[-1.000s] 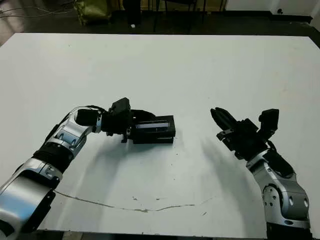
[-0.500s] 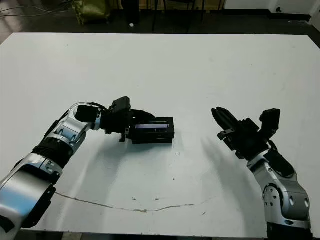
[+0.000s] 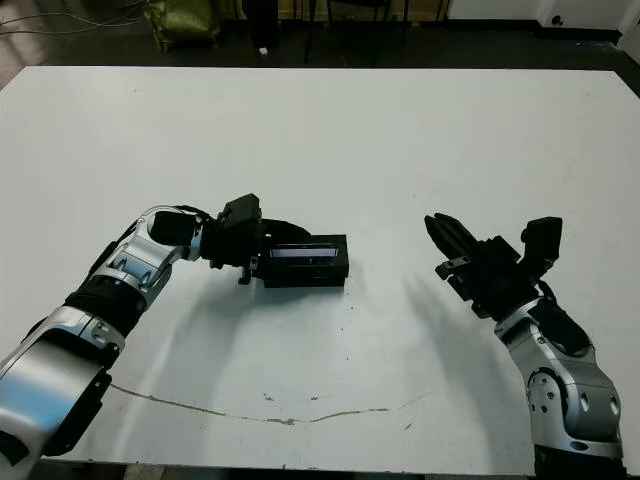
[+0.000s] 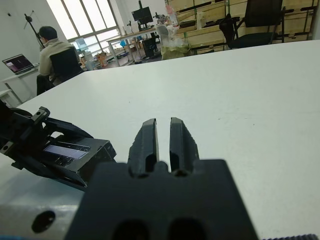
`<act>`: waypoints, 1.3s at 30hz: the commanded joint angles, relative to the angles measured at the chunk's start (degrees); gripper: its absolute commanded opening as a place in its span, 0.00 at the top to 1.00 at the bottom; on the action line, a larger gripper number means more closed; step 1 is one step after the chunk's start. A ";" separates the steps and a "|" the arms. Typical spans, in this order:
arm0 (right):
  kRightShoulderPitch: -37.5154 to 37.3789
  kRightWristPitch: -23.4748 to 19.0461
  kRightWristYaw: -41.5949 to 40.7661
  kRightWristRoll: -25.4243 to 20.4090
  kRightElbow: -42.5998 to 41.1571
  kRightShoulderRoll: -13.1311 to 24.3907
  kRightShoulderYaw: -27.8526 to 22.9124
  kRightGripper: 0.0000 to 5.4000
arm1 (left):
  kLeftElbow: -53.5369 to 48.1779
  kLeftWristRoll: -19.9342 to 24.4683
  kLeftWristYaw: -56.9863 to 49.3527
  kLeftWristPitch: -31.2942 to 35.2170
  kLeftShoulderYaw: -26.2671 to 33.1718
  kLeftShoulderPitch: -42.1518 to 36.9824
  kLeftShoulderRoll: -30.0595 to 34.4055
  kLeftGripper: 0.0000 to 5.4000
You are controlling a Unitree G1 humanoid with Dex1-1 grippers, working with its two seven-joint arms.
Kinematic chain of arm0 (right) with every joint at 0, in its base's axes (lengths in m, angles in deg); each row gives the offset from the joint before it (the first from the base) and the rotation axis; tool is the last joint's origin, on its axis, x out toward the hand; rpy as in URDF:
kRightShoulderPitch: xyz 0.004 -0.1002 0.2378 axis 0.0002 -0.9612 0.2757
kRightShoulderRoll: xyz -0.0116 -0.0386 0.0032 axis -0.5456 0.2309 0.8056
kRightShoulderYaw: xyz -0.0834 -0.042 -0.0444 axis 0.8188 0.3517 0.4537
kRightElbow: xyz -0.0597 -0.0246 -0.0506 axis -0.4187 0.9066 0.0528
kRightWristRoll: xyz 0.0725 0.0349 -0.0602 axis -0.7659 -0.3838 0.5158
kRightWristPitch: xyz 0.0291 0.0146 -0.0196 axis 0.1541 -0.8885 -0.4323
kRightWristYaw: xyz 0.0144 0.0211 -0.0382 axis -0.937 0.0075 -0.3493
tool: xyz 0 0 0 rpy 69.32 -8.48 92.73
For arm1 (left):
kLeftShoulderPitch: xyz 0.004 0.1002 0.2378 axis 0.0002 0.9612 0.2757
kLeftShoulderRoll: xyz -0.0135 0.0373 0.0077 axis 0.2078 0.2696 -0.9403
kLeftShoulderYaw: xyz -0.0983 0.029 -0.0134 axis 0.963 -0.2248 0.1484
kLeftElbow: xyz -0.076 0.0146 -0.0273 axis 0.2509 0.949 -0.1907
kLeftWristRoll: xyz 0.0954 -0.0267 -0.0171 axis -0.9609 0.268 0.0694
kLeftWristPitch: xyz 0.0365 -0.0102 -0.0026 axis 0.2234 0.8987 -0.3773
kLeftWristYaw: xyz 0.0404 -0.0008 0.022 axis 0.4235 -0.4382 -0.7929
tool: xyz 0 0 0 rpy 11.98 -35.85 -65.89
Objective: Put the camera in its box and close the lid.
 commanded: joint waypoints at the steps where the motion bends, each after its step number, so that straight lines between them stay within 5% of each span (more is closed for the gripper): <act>1: -1.14 -1.19 0.70 0.20 0.00 0.44 -0.03 1.00 | 2.04 -4.12 0.35 2.01 -2.62 5.27 0.77 0.57; 7: -0.85 0.16 -0.20 0.53 1.13 0.27 0.20 1.00 | 1.63 -2.92 1.78 3.04 -2.13 5.92 0.80 0.57; 21: -1.14 -0.27 0.21 0.82 0.40 0.35 0.10 1.00 | 3.31 -5.40 4.46 -1.41 -3.87 4.47 1.40 0.00; 39: -0.97 0.00 -0.23 0.28 0.78 0.28 0.00 1.00 | -0.39 -3.64 5.61 0.52 -3.01 6.34 2.78 0.00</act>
